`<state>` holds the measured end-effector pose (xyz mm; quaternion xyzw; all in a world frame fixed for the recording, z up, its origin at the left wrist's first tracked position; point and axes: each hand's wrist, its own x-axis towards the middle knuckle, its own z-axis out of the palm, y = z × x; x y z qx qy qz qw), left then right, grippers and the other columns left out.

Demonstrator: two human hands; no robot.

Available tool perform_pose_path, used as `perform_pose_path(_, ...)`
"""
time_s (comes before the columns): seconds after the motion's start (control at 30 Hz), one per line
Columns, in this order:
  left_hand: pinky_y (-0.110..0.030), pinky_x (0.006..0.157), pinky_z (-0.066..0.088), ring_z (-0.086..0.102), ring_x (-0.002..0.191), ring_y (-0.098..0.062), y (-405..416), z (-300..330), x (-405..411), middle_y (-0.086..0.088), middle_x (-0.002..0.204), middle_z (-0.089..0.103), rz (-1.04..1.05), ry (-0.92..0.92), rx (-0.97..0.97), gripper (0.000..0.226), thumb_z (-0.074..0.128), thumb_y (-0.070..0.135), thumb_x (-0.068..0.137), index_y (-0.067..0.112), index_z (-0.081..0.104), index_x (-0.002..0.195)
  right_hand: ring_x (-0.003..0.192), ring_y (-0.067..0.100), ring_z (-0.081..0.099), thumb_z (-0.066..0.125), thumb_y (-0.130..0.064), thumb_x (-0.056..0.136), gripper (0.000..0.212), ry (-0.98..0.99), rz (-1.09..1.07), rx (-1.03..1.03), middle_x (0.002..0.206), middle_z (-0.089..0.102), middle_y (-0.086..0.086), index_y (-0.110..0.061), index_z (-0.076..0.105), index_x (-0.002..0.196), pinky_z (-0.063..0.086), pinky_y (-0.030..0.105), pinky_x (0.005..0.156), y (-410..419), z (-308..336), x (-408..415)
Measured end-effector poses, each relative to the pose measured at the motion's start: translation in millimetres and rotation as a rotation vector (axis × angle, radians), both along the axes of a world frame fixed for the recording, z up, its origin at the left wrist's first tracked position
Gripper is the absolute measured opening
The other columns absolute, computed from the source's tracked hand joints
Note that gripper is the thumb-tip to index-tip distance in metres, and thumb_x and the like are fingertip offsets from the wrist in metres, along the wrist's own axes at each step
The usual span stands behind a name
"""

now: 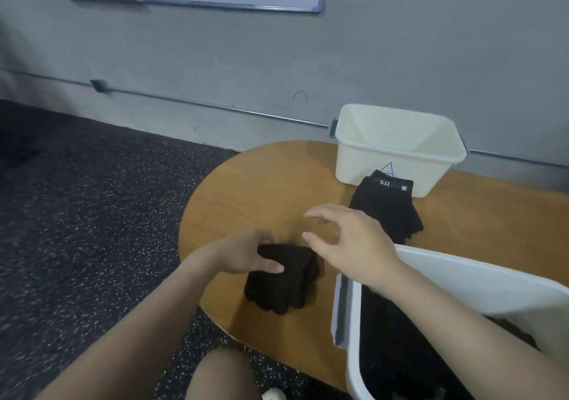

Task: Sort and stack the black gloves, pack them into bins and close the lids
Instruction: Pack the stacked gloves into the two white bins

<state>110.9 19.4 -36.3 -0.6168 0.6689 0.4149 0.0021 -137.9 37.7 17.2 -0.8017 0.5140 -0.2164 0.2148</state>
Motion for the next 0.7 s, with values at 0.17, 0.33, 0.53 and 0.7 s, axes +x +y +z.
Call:
perform_pose_path(0.17,-0.046,0.114,0.042,0.049,0.136,-0.023,-17.1,4.3,-5.6,0.003,0.147,0.052,-0.065,-0.070,0.079,0.083,0.087,0.043,0.078,0.020,0.047,0.147,0.097,-0.004,0.060,0.055,-0.069,0.087,0.046,0.072,-0.020,-0.011,0.116,0.064,-0.030,-0.051,0.060,0.129,0.057,0.029,0.085,3.4,5.0,2.0)
perform_pose_path(0.33,-0.045,0.106,0.050,0.058,0.123,-0.022,-12.7,4.0,-15.4,0.003,0.134,0.061,-0.104,-0.083,0.072,0.070,0.089,0.041,0.076,0.020,0.055,0.133,0.090,-0.008,0.050,0.059,-0.066,0.090,0.047,0.103,-0.004,0.000,0.130,0.059,-0.032,-0.051,0.058,0.134,0.052,0.023,0.083,6.9,8.7,2.3)
perform_pose_path(0.53,-0.032,0.093,0.056,0.067,0.102,-0.011,12.4,2.6,-7.3,0.008,0.111,0.071,-0.062,0.109,0.035,0.053,0.090,0.038,0.075,0.020,0.065,0.119,0.122,0.004,0.058,0.058,-0.079,0.082,0.069,0.178,0.031,0.053,0.149,0.047,-0.030,-0.052,0.046,0.144,0.048,0.038,0.106,9.1,17.0,6.0)
perform_pose_path(0.7,-0.024,0.071,0.056,0.070,0.090,-0.012,34.6,28.2,-0.4,-0.001,0.101,0.072,0.055,0.260,-0.069,0.031,0.086,0.017,0.081,0.020,0.062,0.100,0.144,0.006,0.039,0.059,-0.087,0.074,0.088,0.230,0.082,0.101,0.157,0.039,-0.025,-0.050,0.039,0.150,0.034,0.042,0.117,10.3,24.6,4.7)
